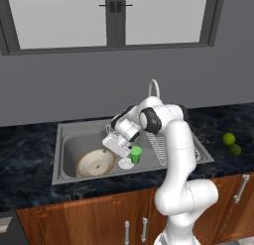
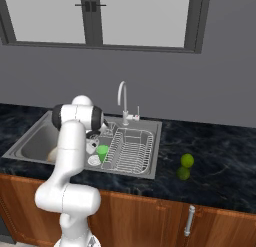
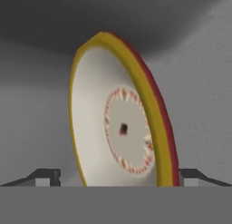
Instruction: Remove the lime and lime from the sink. Then move the bowl and cup from the counter to the sink for washing.
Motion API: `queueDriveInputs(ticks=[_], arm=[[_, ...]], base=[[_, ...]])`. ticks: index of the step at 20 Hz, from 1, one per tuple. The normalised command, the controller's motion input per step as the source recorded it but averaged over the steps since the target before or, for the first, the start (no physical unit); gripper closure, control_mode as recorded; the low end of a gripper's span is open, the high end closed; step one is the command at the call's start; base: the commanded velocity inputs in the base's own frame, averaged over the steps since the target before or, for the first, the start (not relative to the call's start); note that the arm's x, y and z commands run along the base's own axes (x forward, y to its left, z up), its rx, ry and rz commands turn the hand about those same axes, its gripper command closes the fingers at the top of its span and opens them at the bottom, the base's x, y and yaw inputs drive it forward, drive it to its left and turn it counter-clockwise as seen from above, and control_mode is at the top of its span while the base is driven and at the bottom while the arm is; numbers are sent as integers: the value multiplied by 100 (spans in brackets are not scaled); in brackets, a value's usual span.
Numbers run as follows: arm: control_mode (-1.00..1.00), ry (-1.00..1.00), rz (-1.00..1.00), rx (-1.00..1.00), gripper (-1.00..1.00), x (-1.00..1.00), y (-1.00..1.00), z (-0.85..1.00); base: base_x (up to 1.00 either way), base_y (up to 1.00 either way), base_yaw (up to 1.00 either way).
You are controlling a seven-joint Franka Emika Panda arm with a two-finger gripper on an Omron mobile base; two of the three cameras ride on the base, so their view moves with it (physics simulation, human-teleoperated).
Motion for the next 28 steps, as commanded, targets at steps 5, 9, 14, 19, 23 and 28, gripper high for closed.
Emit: queueDriveInputs(ticks=[5, 9, 14, 19, 23, 28], arm=[[-100, 2, 0, -10, -100, -1, -8, 15], [-100, 3, 0, -12, -100, 0, -10, 15], [-100, 6, 0, -11, -100, -5, -1, 15], [-100, 15, 0, -13, -100, -4, 0, 20], [-100, 15, 0, -13, -100, -10, 0, 24], [-100, 11, 0, -14, -100, -14, -2, 29]], base=[[0, 0, 0], [0, 0, 0], [0, 0, 0], [0, 0, 0], [0, 0, 0], [0, 0, 0]])
